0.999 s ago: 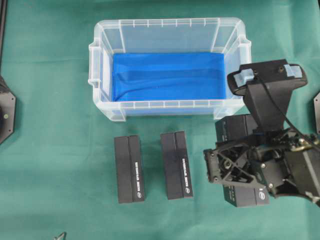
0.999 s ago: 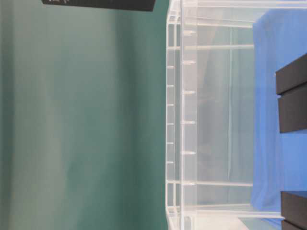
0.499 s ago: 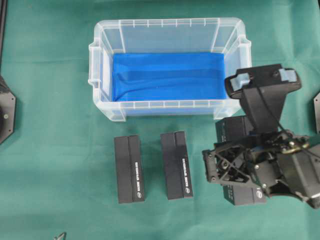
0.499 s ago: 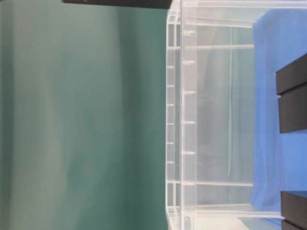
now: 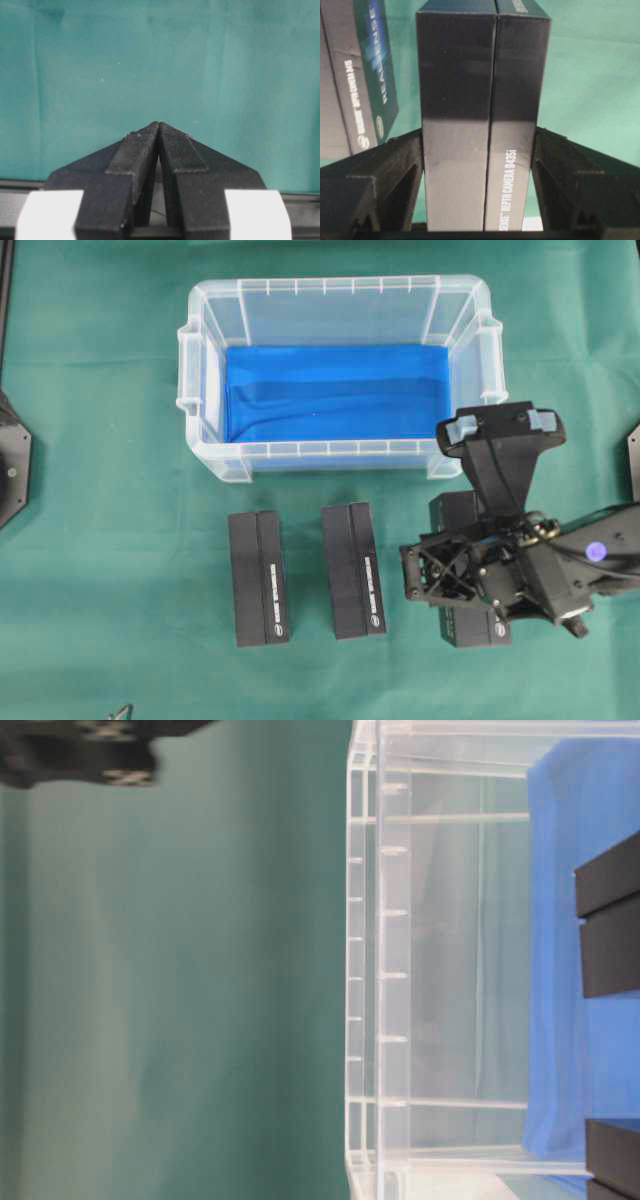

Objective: Take the box out of the case with the right arm.
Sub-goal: 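Lower the box onto the cloth in line with the others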

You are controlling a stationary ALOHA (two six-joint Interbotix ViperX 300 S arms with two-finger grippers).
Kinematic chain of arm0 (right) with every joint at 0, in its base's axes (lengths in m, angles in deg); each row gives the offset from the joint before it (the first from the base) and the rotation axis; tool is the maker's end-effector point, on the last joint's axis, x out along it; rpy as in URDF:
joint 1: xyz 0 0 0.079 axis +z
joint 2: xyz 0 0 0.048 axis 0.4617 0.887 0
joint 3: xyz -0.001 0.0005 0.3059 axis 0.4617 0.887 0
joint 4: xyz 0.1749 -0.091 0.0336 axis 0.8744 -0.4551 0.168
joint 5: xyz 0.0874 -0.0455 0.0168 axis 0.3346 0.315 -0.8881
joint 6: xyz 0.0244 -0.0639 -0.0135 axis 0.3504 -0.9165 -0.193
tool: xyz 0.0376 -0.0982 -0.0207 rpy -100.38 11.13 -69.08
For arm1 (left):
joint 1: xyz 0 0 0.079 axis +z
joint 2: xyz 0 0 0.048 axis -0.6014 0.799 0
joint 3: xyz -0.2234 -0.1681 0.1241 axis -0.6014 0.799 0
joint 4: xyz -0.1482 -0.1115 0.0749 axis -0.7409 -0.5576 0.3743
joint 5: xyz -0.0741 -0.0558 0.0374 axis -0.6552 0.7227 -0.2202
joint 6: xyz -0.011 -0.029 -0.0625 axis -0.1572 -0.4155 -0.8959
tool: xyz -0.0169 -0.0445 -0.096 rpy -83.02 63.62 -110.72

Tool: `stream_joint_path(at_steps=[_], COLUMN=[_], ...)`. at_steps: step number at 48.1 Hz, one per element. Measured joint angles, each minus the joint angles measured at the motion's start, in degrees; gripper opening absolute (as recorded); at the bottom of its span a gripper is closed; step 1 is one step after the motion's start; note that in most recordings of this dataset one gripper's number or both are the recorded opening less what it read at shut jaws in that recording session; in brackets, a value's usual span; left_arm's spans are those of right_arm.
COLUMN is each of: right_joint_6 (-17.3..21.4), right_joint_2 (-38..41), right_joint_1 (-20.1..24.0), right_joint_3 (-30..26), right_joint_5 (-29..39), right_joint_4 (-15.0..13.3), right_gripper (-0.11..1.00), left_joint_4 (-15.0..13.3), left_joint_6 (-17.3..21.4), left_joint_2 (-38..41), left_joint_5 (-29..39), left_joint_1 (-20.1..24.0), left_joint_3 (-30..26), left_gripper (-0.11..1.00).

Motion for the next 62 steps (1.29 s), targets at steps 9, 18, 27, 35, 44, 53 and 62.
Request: stream_joint_path(at_steps=[9, 18, 27, 35, 44, 53, 62], right_joint_6=[0.3, 0.2, 0.3, 0.3, 0.2, 0.2, 0.3], right_joint_2=[0.0, 0.0, 0.0, 0.0, 0.0, 0.0, 0.0], right_joint_1=[-0.2, -0.6, -1.4, -1.4, -1.4, -1.4, -1.5], right_joint_3=[6.6, 11.2, 12.9, 13.1, 13.1, 13.1, 13.1], right_joint_5=[-8.2, -13.4, -15.2, -15.5, -15.8, -15.9, -15.8], right_joint_4=[1.5, 1.8, 1.8, 1.8, 1.8, 1.8, 1.8], right_gripper=[0.65, 0.65, 0.65, 0.65, 0.65, 0.65, 0.65], left_joint_4=[0.1, 0.1, 0.1, 0.1, 0.0, 0.1, 0.1], left_joint_6=[-0.1, 0.0, 0.0, 0.0, 0.0, -0.1, 0.0], left_joint_2=[0.0, 0.1, 0.1, 0.0, 0.1, 0.1, 0.0], left_joint_5=[-0.1, -0.1, 0.0, -0.1, -0.1, -0.1, -0.1], left_joint_1=[0.0, 0.0, 0.0, 0.0, 0.0, 0.0, 0.0], left_joint_3=[-0.1, -0.1, -0.1, -0.1, -0.1, 0.0, -0.1], left_gripper=[0.00, 0.00, 0.00, 0.00, 0.00, 0.00, 0.00])
